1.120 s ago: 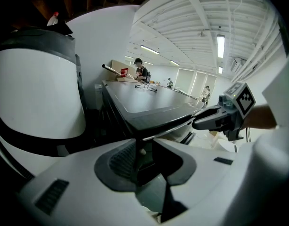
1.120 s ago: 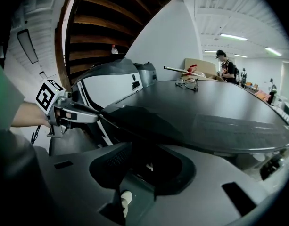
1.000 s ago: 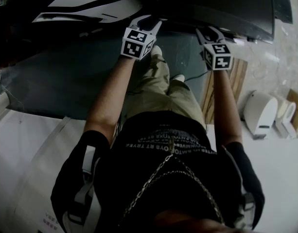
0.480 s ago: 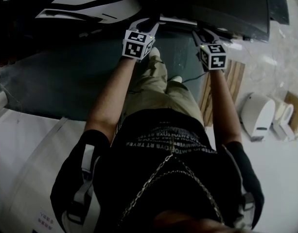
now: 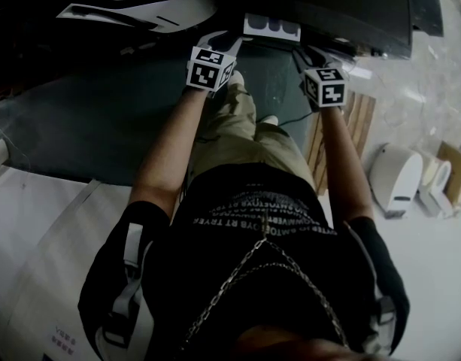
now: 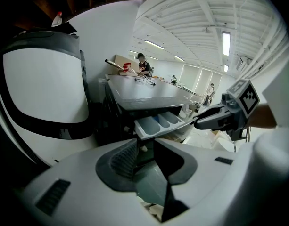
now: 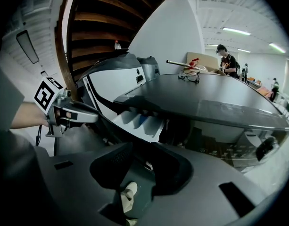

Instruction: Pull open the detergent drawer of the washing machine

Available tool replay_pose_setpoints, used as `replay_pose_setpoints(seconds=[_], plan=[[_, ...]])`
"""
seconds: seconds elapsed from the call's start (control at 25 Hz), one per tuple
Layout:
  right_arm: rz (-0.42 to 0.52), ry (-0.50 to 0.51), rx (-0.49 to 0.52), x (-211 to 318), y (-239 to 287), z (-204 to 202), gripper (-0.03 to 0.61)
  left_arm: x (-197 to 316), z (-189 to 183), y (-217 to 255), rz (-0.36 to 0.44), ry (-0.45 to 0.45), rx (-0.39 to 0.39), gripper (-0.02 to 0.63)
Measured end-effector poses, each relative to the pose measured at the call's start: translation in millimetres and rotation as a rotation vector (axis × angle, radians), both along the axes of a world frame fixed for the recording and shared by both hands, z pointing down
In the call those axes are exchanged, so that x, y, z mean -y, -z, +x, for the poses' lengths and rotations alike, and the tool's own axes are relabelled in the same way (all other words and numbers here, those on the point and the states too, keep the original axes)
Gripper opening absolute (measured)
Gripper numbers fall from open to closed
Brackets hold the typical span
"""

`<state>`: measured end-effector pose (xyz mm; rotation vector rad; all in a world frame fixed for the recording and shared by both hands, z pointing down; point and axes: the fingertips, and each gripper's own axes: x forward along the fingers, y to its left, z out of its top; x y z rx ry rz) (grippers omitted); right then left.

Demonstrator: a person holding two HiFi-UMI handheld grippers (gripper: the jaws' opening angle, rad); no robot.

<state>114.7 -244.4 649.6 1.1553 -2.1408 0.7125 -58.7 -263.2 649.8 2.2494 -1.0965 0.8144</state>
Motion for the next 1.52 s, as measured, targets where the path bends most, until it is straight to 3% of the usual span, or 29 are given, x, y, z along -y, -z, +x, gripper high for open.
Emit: replay_pose_setpoints(seconds=[1.52], plan=[[-0.113, 0.095, -0.034, -69.4, -5.9, 1.1, 0.112, -74.0, 0.0, 1.1, -0.091, 0.031, 0.044, 0.110]])
